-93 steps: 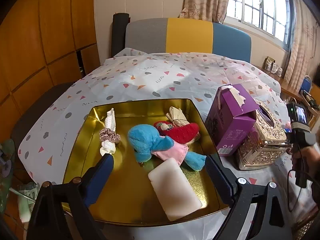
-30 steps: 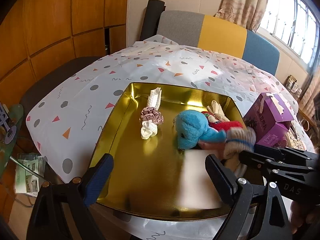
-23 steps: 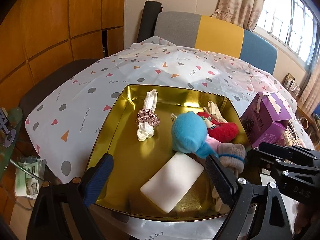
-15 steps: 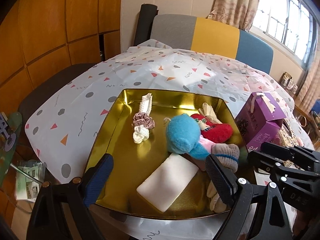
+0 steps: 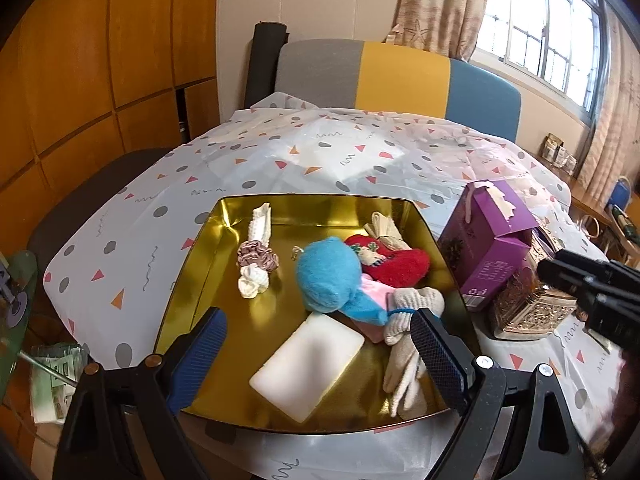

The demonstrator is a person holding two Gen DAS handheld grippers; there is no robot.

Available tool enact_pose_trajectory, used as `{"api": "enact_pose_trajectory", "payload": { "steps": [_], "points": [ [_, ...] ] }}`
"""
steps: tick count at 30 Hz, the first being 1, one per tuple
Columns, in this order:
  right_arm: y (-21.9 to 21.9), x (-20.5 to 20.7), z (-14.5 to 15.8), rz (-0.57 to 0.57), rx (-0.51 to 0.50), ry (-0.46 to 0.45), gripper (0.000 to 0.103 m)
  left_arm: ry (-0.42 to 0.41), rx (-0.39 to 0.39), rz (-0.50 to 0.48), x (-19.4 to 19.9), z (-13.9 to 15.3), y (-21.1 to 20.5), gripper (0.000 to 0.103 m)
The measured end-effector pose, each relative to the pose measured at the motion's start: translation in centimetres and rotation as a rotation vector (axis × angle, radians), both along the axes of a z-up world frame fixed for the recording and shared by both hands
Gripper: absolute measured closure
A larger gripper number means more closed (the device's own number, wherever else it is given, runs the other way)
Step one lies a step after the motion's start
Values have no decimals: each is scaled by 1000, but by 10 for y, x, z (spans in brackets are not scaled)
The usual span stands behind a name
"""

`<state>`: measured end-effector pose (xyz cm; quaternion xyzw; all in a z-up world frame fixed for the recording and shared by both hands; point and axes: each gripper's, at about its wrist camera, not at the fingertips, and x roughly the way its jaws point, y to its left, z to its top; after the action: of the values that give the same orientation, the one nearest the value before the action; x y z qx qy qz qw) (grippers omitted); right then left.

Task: Organize soft objects
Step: 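Move both grippers back toward the pink towel and packet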

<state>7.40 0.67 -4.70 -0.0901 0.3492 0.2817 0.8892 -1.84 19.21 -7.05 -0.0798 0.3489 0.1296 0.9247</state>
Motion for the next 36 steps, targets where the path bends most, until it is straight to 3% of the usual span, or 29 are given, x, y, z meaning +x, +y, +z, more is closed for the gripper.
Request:
{"api": "enact_pose_trajectory", "payload": {
  "steps": [9,24,36],
  "points": [
    [-70,19,7,-173,11,-18,61,-2,25,-51,3,4,-18,9],
    [-229,44,22,-597,60,-45,61,-14,69,-201,10,16,-68,9],
    [-349,54,1,-957,138,-24,61,-31,107,-346,16,28,-118,9]
  ]
}}
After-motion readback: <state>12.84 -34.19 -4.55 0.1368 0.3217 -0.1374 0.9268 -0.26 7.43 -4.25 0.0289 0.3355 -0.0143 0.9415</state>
